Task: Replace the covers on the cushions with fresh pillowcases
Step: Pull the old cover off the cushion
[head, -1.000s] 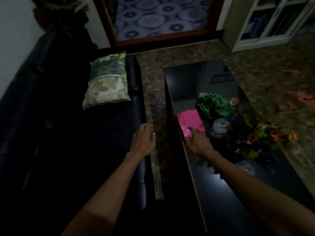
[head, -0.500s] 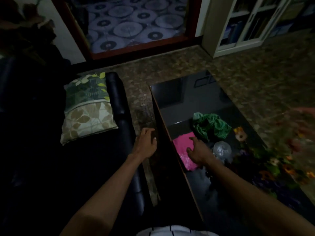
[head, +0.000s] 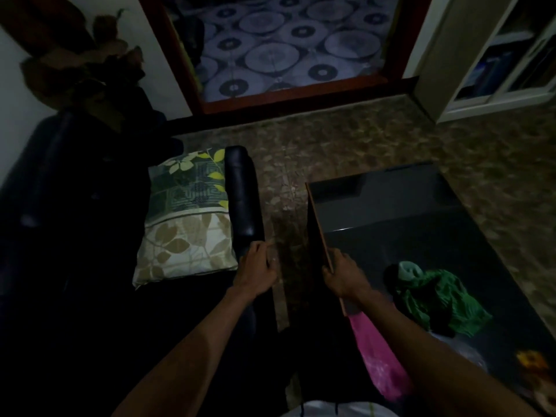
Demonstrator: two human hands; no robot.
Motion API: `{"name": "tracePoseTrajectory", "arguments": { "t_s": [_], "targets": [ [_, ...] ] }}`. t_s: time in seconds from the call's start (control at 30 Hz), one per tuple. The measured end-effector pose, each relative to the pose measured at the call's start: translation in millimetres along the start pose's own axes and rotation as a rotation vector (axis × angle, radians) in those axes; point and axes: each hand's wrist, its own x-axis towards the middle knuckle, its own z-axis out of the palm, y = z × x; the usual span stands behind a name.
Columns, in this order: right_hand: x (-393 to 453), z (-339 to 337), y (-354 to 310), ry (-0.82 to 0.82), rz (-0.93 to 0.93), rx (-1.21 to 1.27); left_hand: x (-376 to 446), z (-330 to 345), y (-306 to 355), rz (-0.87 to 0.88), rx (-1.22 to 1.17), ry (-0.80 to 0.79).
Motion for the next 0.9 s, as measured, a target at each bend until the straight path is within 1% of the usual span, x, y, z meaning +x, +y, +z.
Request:
{"name": "tracePoseTrajectory", "arguments": {
  "t_s": [0.13,0.27,0.37,0.47,0.57,0.7,0.73,0.83,0.9],
  "targets": [
    [81.7,-2.8,-32.0,-0.075,-0.053,0.02,66.2,-15.0,-43.8,-0.116,-0.002,0.031],
    [153.0,-6.7,-71.4,-0.149,-0.094,0.027,124.4,-41.0,-81.0,-0.18,0.009,0.08],
    [200.6,-4.2,-104.6,-0.163,-0.125,0.058,158.9,-54.9,-110.0,-0.269,-0.002,0.087],
    [252.7,13.8,-139.7,-0.171,-0.19,0.087,199.3,-58.6,-149.2,-0.263,0.001,0.104],
    [309.7,52.7,-165.4,-0.133,-0.271,0.127,244.0,-50.0,-202.8,-0.243,0.125,0.148],
    [377.8,124.4,-184.7,-0.076,-0.312,0.285,294.0,-37.5,-288.1,-0.174,0.349,0.304],
    [392.1,142.8,-189.4,-0.068,-0.312,0.321,304.9,-36.0,-313.3,-0.167,0.402,0.31],
    [429.6,200.2,-199.4,-0.05,-0.337,0.376,327.9,-27.4,-380.6,-0.195,0.503,0.247],
    [452.6,230.9,-208.0,-0.038,-0.349,0.422,340.6,-11.0,-406.0,-0.175,0.538,0.26]
  ]
}}
